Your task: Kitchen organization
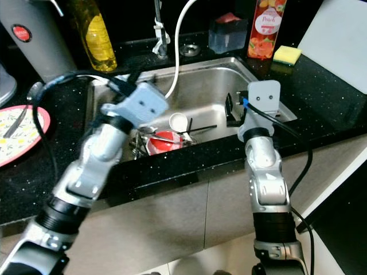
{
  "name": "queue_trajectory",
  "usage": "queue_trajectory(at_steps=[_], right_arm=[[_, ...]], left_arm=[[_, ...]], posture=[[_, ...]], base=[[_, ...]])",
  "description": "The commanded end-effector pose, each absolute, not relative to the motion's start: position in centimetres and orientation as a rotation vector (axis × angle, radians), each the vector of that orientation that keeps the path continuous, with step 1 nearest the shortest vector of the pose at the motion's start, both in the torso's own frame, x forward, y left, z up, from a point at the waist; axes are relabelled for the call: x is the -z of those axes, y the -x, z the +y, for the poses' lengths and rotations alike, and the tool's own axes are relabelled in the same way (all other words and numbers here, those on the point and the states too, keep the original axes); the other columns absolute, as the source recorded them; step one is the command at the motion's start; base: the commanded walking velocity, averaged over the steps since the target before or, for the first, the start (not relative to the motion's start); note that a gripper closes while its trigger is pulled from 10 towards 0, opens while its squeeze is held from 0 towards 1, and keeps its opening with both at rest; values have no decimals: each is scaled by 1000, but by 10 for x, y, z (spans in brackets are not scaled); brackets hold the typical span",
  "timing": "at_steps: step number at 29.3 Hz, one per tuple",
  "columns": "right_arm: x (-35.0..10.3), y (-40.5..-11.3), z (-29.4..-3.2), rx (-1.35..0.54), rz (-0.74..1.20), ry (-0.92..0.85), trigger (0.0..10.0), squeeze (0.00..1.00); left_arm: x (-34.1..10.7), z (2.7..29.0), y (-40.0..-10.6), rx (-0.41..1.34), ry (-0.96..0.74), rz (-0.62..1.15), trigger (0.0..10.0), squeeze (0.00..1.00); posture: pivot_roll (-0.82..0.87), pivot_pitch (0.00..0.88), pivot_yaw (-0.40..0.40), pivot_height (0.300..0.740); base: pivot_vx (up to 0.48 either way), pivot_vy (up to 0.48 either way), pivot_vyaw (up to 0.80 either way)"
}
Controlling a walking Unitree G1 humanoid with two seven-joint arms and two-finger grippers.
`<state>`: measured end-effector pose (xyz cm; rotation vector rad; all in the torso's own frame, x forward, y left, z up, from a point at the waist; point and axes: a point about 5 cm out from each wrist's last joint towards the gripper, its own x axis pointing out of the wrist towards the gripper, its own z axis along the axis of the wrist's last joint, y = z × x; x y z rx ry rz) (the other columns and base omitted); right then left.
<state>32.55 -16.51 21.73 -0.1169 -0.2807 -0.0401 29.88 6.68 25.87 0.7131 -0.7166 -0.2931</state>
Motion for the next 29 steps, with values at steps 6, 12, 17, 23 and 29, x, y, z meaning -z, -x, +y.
queue_trajectory(at_steps=[6,12,17,23,29], right_arm=[[-216,-326,-161,26,-276,110,10000,0],[-217,-326,-162,31,-277,108,10000,0],[-216,-326,-162,32,-276,107,10000,0],[-215,-325,-160,29,-276,105,10000,0],[-216,-326,-162,38,-279,106,10000,0]], left_arm=[[-258,54,-290,344,-764,-769,10000,0],[-257,50,-289,358,-777,-780,10000,0],[-265,88,-311,157,-825,-726,10000,0],[-275,158,-330,-165,-789,-602,10000,0],[-247,160,-327,-158,-650,-460,10000,0]], posture=[[-12,0,28,740],[-14,0,27,740],[-15,0,31,740],[-22,0,36,740],[-22,0,39,740]], base=[[0,0,0],[0,0,0],[0,0,0],[0,0,0],[0,0,0]])
